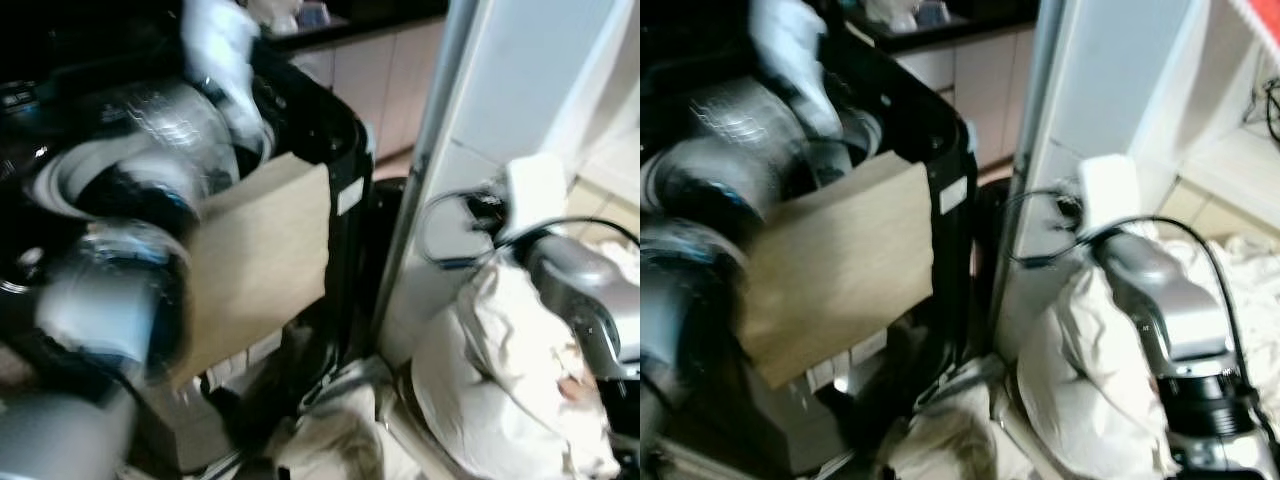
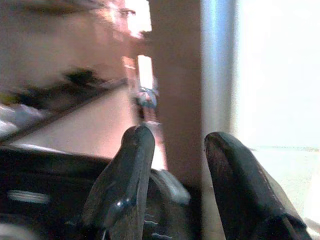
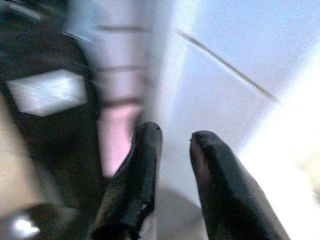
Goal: Clothes washing
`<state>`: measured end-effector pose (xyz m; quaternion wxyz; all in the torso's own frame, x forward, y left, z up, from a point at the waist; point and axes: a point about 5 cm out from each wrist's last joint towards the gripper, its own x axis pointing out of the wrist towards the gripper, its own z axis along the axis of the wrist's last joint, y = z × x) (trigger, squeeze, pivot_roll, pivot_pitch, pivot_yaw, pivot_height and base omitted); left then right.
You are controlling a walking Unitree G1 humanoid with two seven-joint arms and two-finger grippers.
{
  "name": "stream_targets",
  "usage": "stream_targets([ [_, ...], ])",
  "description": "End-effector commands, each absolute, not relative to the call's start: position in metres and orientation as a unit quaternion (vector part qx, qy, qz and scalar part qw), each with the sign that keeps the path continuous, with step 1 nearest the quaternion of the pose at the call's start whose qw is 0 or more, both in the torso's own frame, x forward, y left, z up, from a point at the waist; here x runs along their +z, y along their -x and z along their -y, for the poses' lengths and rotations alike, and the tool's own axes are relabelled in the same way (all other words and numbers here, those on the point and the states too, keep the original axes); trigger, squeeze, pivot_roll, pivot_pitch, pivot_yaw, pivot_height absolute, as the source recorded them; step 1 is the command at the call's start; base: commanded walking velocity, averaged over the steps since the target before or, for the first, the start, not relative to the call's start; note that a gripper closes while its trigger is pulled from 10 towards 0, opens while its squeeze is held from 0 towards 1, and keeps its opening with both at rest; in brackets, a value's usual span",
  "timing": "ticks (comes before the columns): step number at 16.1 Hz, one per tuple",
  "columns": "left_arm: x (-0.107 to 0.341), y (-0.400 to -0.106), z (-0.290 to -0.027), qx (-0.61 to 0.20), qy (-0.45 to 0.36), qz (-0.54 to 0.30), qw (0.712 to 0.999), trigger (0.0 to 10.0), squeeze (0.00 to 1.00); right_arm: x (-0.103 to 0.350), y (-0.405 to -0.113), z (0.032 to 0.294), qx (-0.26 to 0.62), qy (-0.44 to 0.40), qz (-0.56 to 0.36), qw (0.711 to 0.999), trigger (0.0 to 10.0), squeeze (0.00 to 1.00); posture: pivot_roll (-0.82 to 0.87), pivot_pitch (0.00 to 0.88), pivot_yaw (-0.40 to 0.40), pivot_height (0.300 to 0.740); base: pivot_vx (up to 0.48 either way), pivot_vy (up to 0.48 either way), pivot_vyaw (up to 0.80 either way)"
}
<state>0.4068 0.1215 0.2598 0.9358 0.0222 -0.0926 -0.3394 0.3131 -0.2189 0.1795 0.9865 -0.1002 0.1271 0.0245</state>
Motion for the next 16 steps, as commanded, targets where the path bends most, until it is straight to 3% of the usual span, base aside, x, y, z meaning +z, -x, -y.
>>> stream_targets([
  [1, 0.268, -0.402, -0.114, -0.362, -0.020, 0.114, 0.925, 10.0, 0.00, 0.177, -0.314, 0.233, -0.008, 0.108, -0.125, 0.986, 10.0, 1.00, -0.07, 0.000, 0.051, 0.740, 0.000, 0.000, 0.00],
  [3, 0.250, -0.387, -0.092, -0.398, -0.020, 0.110, 0.910, 10.0, 0.00, 0.171, -0.316, 0.251, -0.048, 0.111, -0.128, 0.984, 10.0, 1.00, -0.07, 0.000, 0.052, 0.740, 0.000, 0.000, 0.00],
  [4, 0.231, -0.370, -0.076, -0.426, -0.011, 0.104, 0.899, 10.0, 0.00, 0.166, -0.318, 0.275, -0.095, 0.119, -0.131, 0.980, 10.0, 1.00, -0.07, 0.000, 0.051, 0.740, 0.000, 0.000, 0.00],
  [8, 0.202, -0.338, -0.072, -0.447, -0.037, 0.072, 0.891, 10.0, 0.00, 0.153, -0.319, 0.318, -0.152, 0.087, -0.150, 0.973, 10.0, 1.00, -0.06, 0.000, 0.049, 0.740, 0.000, 0.000, 0.00],
  [12, 0.190, -0.317, -0.078, -0.446, -0.050, 0.044, 0.892, 10.0, 0.00, 0.136, -0.325, 0.330, -0.143, 0.072, -0.183, 0.970, 10.0, 1.00, -0.06, 0.000, 0.041, 0.740, 0.000, 0.000, 0.00],
  [15, 0.187, -0.301, -0.077, -0.475, -0.050, 0.027, 0.878, 10.0, 0.00, 0.120, -0.326, 0.333, -0.141, 0.063, -0.228, 0.961, 10.0, 1.00, -0.05, 0.000, 0.043, 0.740, 0.000, 0.000, 0.00],
  [16, 0.185, -0.295, -0.075, -0.491, -0.055, 0.016, 0.869, 10.0, 0.00, 0.103, -0.320, 0.331, -0.133, 0.052, -0.282, 0.949, 10.0, 0.00, -0.05, 0.000, 0.045, 0.740, 0.000, 0.000, 0.00],
])
